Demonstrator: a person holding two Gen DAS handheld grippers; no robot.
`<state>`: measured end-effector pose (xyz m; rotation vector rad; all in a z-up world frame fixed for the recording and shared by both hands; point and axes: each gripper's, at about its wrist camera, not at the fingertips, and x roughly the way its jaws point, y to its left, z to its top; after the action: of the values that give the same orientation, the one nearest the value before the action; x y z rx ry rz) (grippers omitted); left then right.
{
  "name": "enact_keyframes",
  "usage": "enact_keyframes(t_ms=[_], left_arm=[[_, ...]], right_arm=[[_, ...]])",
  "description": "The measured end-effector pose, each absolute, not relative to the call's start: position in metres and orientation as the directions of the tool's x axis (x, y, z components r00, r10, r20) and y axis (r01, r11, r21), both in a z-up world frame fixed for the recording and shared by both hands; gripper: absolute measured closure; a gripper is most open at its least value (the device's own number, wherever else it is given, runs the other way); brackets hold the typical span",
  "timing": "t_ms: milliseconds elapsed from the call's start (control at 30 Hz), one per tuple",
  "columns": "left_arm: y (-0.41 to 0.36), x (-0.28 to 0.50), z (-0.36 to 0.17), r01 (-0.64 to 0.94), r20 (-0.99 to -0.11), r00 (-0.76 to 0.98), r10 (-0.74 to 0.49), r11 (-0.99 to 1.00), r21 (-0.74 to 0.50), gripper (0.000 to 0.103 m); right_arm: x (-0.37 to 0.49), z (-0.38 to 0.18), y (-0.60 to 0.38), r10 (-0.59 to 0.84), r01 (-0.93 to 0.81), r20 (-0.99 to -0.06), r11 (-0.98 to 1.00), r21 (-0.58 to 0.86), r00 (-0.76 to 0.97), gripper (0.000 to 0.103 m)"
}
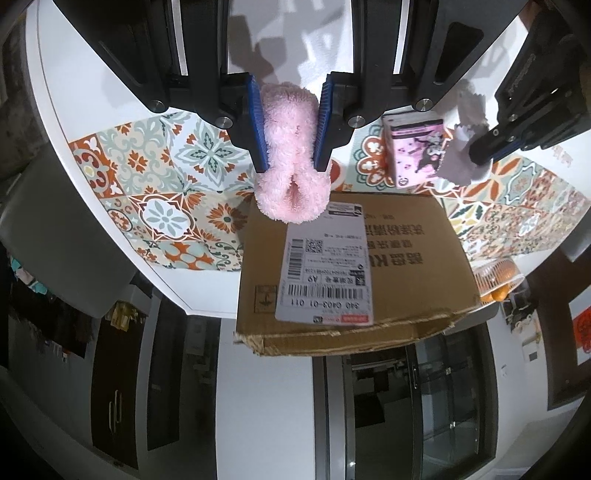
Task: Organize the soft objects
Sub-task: 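Lift the white cloth with the left tool while the right tool carries the scrunchie over the box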
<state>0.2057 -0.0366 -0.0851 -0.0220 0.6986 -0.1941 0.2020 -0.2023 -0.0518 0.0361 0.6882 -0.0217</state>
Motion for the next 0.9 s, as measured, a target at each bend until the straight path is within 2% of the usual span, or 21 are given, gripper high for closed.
enact_keyframes(t_ms=[467,900], left_arm=[[-0.027,0.184,-0.049,0.219,-0.571,0.788,-0.231,0.971,-0.091,0.098],[-0.023,0.171,-0.006,0.261,-0.453,0.851,-0.266,0.962,-0.074,0.098]], right_arm=[[0.175,-0.02,-0.189,0.009,0.009,-0.578,1.0,0.028,0.816,0.077],[0.159,0.016,-0.182,0.026,-0.006,-0.493,0.999,0.042,0.869,0.077]])
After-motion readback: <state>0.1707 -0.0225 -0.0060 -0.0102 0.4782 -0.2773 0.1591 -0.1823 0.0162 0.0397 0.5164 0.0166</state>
